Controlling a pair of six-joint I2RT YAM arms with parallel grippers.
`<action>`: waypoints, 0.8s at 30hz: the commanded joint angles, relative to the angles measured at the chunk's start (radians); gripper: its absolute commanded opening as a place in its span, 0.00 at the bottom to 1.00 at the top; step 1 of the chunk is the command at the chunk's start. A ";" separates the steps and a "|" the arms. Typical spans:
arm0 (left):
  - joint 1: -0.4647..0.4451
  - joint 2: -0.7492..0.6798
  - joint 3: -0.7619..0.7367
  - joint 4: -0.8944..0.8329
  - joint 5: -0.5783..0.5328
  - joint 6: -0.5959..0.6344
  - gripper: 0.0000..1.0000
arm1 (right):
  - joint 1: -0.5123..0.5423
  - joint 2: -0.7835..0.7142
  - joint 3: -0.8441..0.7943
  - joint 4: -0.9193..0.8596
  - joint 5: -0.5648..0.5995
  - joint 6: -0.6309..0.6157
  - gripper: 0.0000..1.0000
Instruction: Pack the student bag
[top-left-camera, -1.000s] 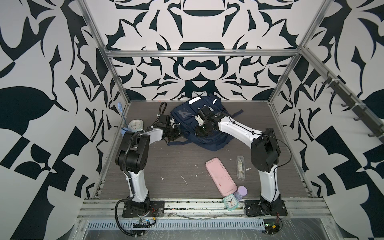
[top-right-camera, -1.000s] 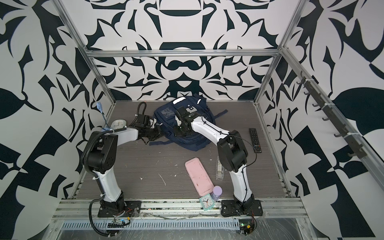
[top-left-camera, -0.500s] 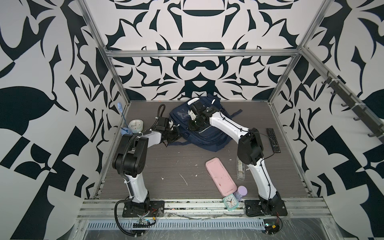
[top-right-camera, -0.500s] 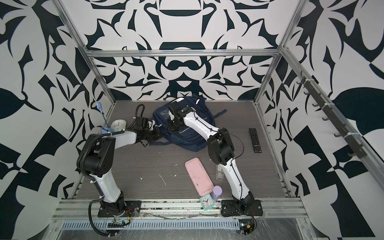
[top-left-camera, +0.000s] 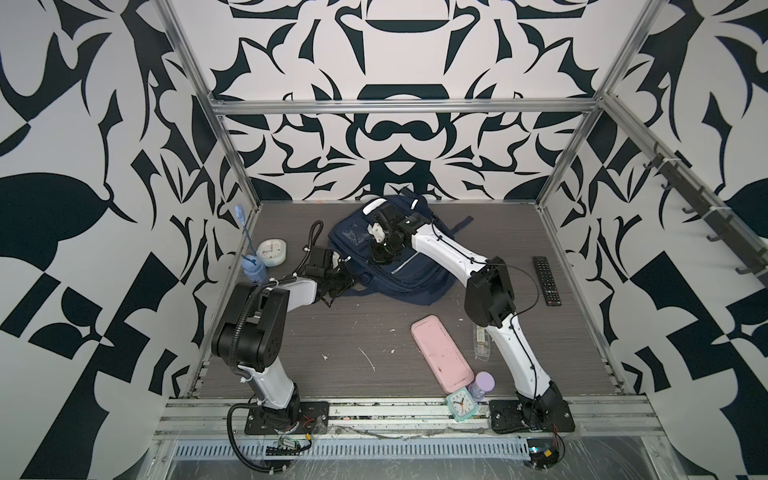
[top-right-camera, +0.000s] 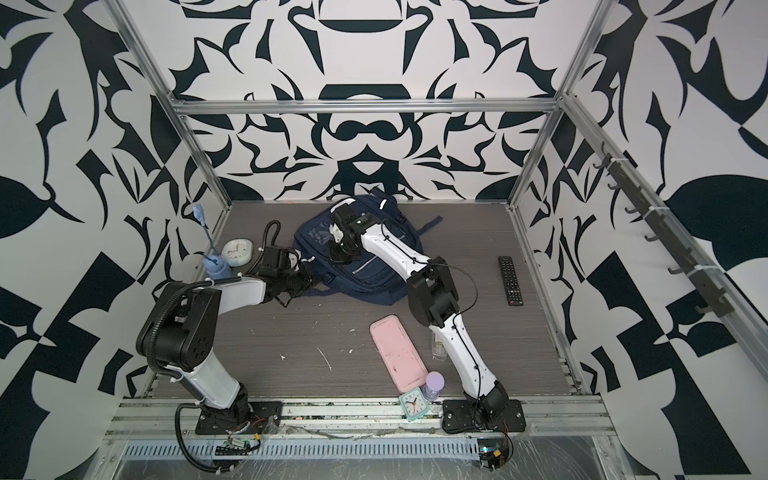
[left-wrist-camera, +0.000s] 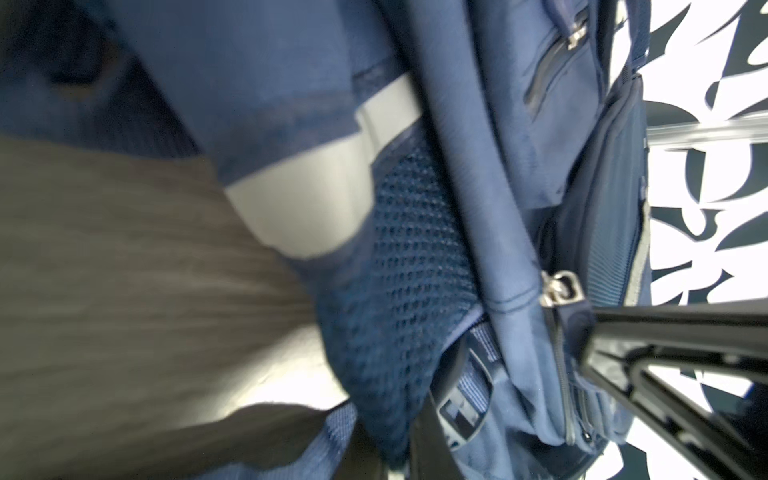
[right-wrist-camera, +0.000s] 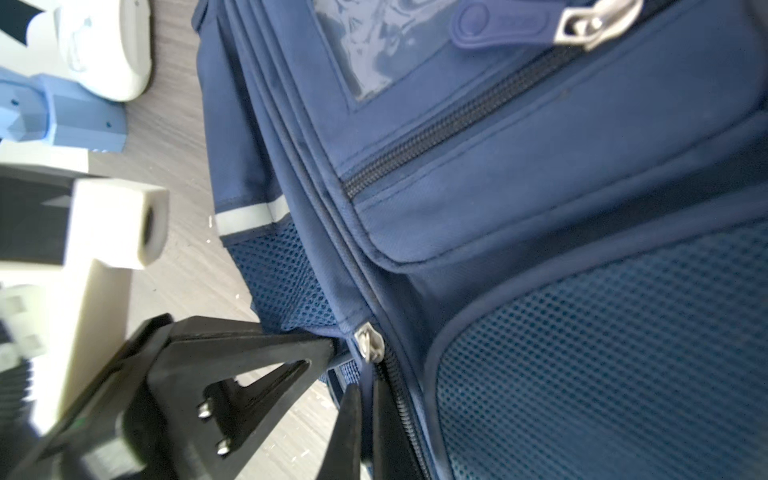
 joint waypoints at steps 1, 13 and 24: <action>-0.008 -0.016 -0.073 -0.013 0.019 -0.054 0.09 | 0.009 -0.018 0.003 0.133 -0.007 -0.013 0.00; -0.040 -0.090 -0.051 -0.097 -0.032 -0.018 0.18 | 0.020 -0.057 -0.058 0.141 -0.009 -0.031 0.06; -0.040 -0.102 -0.002 -0.162 -0.021 0.025 0.43 | 0.020 -0.333 -0.346 0.142 0.060 -0.079 0.57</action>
